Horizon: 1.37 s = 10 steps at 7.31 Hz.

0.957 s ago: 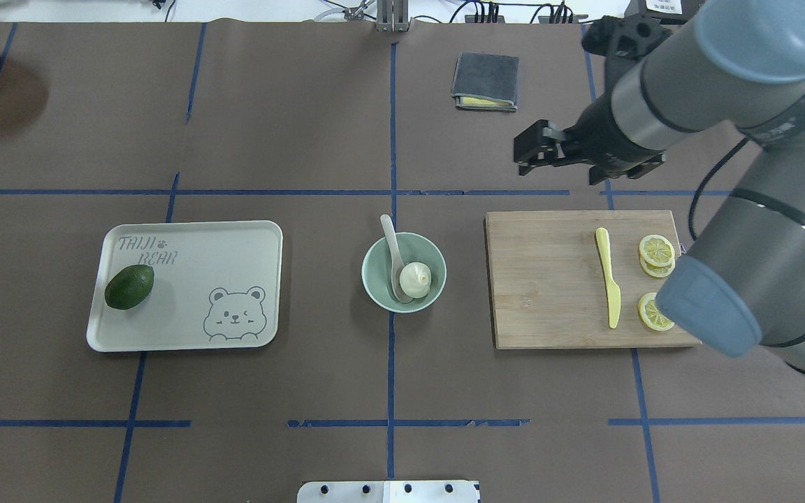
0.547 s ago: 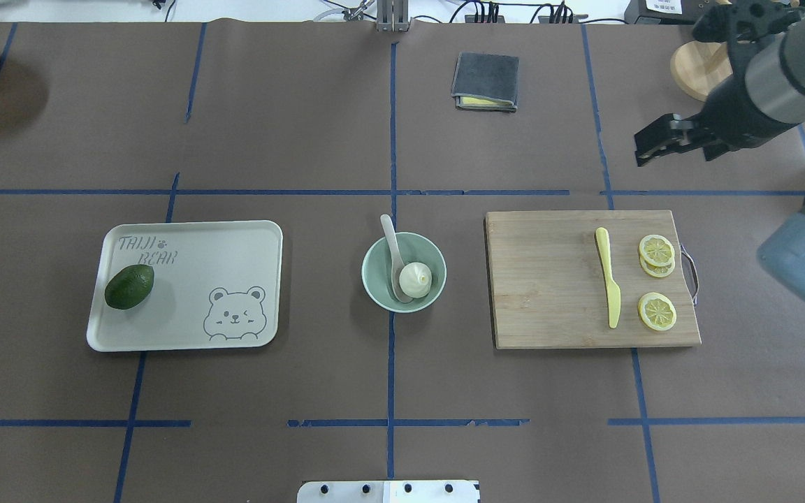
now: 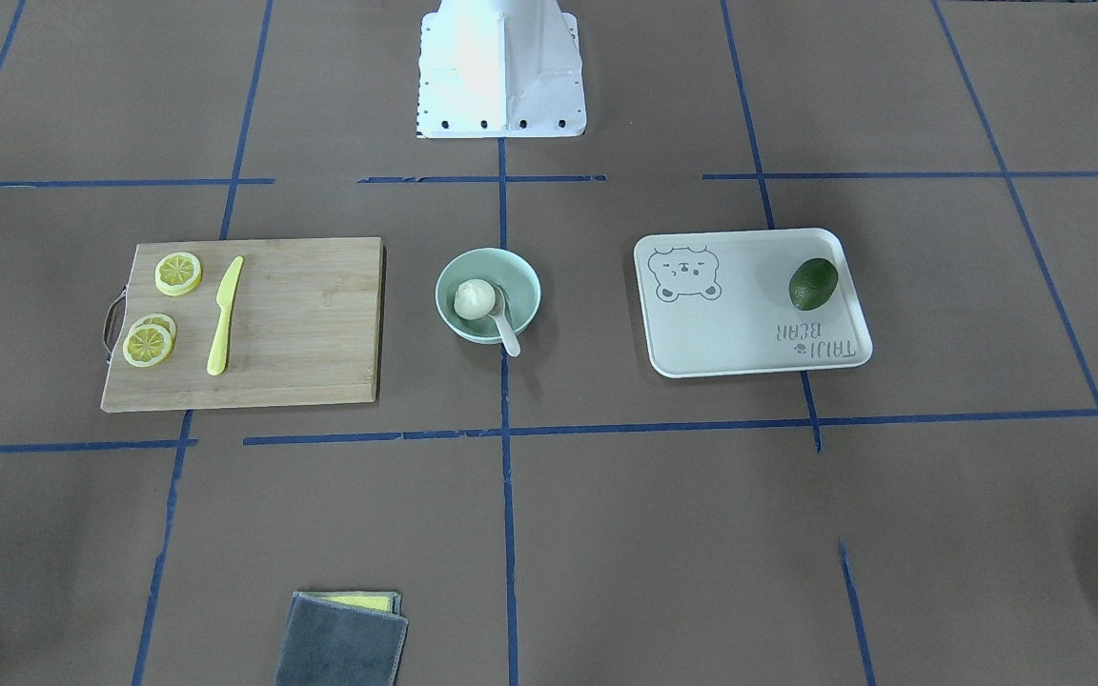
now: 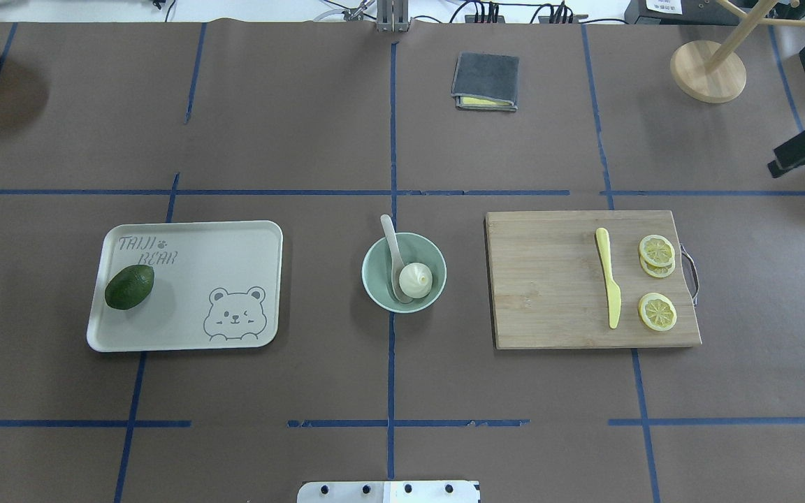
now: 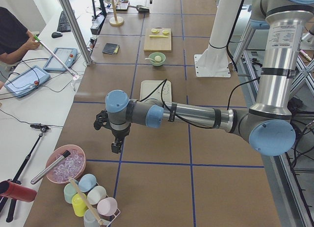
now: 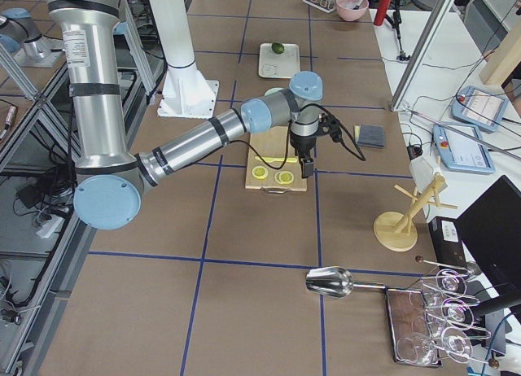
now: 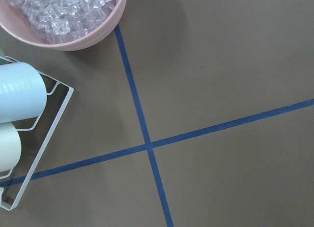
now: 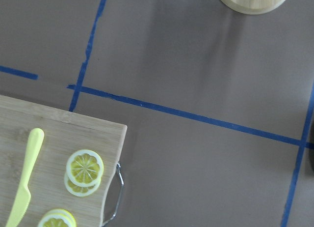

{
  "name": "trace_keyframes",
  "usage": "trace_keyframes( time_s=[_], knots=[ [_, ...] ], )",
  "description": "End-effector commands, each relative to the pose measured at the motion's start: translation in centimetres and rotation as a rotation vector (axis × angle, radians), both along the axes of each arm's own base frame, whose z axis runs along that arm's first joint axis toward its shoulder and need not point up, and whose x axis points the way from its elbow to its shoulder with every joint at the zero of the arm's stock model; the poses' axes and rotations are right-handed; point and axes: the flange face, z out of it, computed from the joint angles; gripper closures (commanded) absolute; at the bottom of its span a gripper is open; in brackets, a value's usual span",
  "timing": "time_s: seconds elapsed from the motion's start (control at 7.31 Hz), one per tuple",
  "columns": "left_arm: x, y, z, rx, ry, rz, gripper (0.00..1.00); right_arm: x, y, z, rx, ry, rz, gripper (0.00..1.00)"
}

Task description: Put spoon and bun in bowl

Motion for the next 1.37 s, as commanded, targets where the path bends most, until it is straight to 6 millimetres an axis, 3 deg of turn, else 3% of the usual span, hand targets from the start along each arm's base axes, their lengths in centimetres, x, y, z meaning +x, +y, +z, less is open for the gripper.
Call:
trace_keyframes(
  time_s=[0.0,0.27,0.41,0.96,1.23],
  knots=[
    [-1.6,2.0,2.9,-0.028,-0.005,0.001,0.00,6.9,1.4,7.9,-0.003,-0.015,-0.048,0.00],
    [-2.1,3.3,4.3,-0.039,-0.006,0.007,0.00,10.7,2.1,12.8,-0.102,-0.091,0.023,0.00],
    [-2.1,3.9,4.9,-0.053,-0.004,0.007,0.00,11.6,3.2,16.5,-0.135,-0.088,0.013,0.00],
    [-1.9,4.9,6.0,-0.176,0.039,0.006,0.00,13.4,2.9,17.5,-0.163,-0.087,0.060,0.00],
    [-2.1,4.6,5.1,-0.158,0.035,0.001,0.00,13.5,3.1,17.9,-0.203,-0.094,0.093,0.00]
  ],
)
